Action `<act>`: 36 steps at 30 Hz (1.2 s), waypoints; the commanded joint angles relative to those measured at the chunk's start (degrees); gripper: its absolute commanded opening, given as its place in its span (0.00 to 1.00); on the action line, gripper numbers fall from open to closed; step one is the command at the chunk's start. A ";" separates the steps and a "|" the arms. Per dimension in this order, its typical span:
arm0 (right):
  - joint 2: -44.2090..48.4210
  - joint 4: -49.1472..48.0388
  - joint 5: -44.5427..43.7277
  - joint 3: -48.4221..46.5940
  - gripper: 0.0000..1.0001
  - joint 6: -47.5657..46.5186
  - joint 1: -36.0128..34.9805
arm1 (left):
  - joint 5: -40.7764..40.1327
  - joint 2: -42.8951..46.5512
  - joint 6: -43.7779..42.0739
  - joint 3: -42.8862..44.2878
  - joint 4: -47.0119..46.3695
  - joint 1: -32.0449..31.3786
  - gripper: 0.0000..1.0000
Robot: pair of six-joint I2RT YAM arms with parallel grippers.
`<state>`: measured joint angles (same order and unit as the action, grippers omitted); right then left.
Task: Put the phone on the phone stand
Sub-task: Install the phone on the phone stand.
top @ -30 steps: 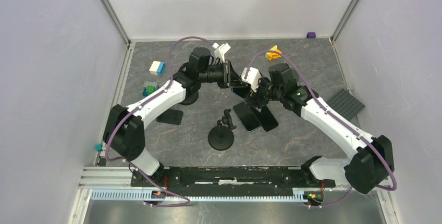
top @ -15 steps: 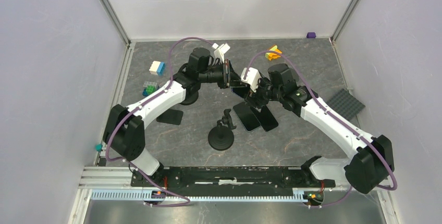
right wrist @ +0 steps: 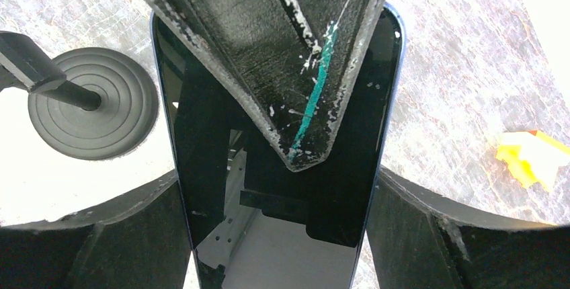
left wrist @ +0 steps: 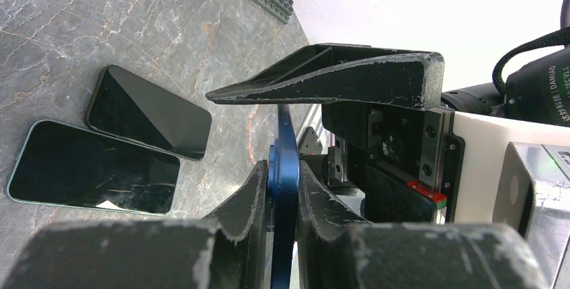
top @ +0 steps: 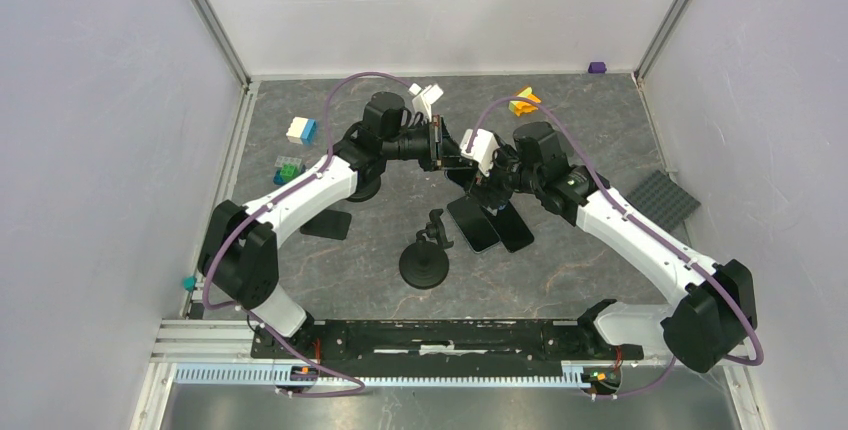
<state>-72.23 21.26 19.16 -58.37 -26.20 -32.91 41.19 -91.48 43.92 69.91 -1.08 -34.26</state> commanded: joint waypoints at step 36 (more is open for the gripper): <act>1.85 -1.75 -1.74 1.34 0.92 -1.81 -0.54 | 3.07 1.44 3.68 -0.39 -4.71 0.77 0.02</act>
<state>-71.61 20.58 16.91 -56.34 -27.31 -33.04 42.74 -91.46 45.91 68.60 -3.46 -33.82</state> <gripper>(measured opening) 0.916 0.204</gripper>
